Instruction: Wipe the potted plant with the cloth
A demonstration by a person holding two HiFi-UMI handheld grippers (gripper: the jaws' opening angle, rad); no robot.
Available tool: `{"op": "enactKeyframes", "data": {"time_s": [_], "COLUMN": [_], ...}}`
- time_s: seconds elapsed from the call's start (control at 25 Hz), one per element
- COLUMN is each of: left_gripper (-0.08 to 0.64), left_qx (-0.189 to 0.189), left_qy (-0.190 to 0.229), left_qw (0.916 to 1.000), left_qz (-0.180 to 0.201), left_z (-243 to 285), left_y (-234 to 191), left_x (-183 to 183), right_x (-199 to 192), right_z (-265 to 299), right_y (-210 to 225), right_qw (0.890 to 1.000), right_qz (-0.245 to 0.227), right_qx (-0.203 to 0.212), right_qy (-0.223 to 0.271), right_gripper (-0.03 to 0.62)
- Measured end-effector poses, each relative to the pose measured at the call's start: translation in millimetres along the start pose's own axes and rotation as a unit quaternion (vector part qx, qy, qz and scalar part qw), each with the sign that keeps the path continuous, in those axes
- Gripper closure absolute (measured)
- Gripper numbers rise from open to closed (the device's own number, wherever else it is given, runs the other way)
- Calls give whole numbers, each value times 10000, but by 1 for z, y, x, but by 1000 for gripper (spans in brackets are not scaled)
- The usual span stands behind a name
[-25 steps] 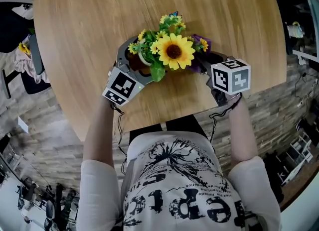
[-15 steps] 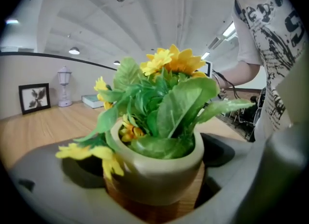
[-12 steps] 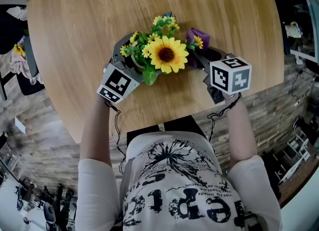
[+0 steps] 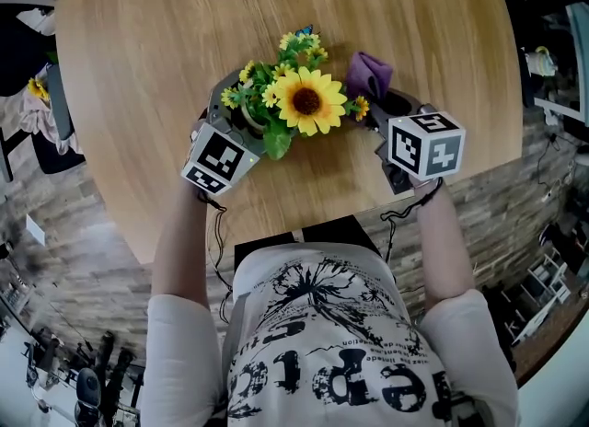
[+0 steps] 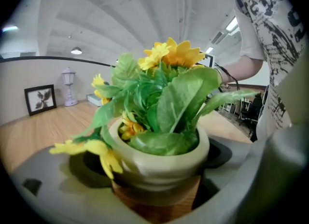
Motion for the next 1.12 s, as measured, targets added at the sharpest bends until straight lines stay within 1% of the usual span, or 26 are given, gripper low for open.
{"op": "enactKeyframes", "data": {"time_s": [0.12,0.28,0.4,0.48,0.56,0.64,0.72,0.8,0.88,1.0,1.12], "left_gripper": [20,20,20,20,20,20,20,20,20,20,20], "left_qx": [124,411,467,525,632,809,978,1089,1223,1394,1522], "left_qy": [165,522,724,730,635,468,379,463,573,675,728], "left_qw": [9996,9966,9947,9947,9951,9947,9934,9915,9888,9852,9825], "left_qz": [-199,-488,-562,-491,-423,-429,-462,-532,-629,-731,-794], "left_z": [-6,-30,-47,-58,-70,-80,-91,-102,-113,-131,-151], "left_y": [2,5,11,14,13,13,16,20,24,30,32], "left_x": [10,42,64,73,77,80,86,93,101,108,111], "right_x": [11,25,30,31,31,31,31,32,32,32,34], "right_z": [-7,-19,-27,-28,-28,-31,-37,-40,-43,-48,-51], "right_y": [-2,-15,-32,-47,-64,-81,-93,-101,-109,-133,-164], "right_qw": [9999,9994,9986,9978,9965,9939,9911,9898,9888,9838,9760], "right_qz": [-125,-199,-300,-405,-504,-645,-793,-862,-869,-946,-1106], "right_qx": [-12,71,199,298,431,619,718,722,837,1171,1487], "right_qy": [111,284,380,437,506,640,798,873,879,979,1141], "right_gripper": [514,514,514,514,514,517,517,517,517,517,517]}}
Point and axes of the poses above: the fingertips, and each gripper's own axes: z forward along the fingers, y to its right, x out of its top, the point moved 7 cm from there along -z, backward along the fingers, and after that the axes turned 8 degrees about -x, right-handed, at the moved point
